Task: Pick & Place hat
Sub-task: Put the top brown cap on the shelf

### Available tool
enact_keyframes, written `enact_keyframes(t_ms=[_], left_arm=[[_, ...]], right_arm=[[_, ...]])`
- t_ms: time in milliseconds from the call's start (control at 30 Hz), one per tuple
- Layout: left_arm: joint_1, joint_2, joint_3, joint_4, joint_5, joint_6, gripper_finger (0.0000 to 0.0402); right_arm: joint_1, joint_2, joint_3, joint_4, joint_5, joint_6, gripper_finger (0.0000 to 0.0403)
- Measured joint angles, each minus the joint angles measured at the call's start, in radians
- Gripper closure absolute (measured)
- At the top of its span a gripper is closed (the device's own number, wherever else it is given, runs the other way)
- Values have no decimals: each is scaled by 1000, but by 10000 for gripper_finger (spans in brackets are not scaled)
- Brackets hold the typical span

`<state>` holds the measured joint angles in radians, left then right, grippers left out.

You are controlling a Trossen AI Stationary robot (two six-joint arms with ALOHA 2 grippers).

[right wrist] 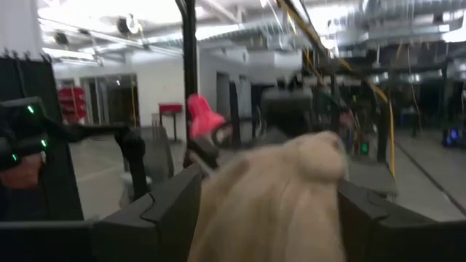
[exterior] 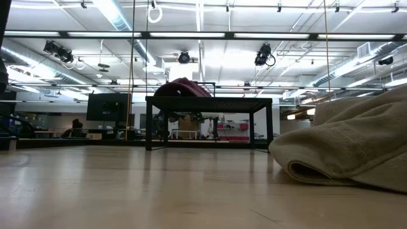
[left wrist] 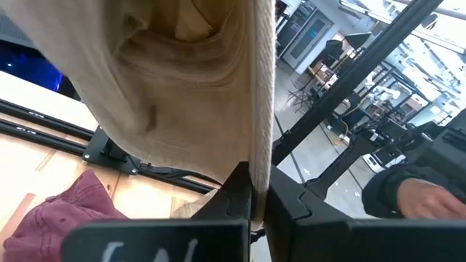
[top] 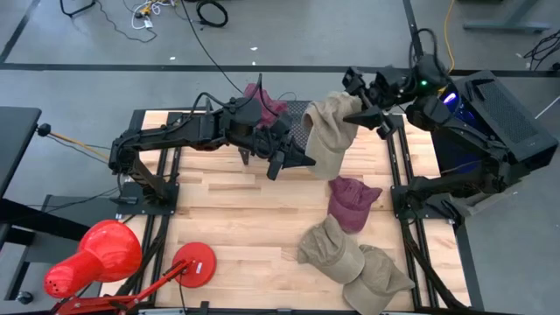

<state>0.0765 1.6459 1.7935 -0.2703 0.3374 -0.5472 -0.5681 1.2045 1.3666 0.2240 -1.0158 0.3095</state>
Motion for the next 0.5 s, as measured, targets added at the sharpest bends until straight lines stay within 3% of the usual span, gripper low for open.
enact_keyframes(t_ms=[267,500], left_arm=[[0,0,0,1,0,-1,388],[8,-20,0,-27,3,8,388]], right_arm=[[-41,0,0,-178,-21,-107,168],[-97,0,0,-122,-131,-17,168]])
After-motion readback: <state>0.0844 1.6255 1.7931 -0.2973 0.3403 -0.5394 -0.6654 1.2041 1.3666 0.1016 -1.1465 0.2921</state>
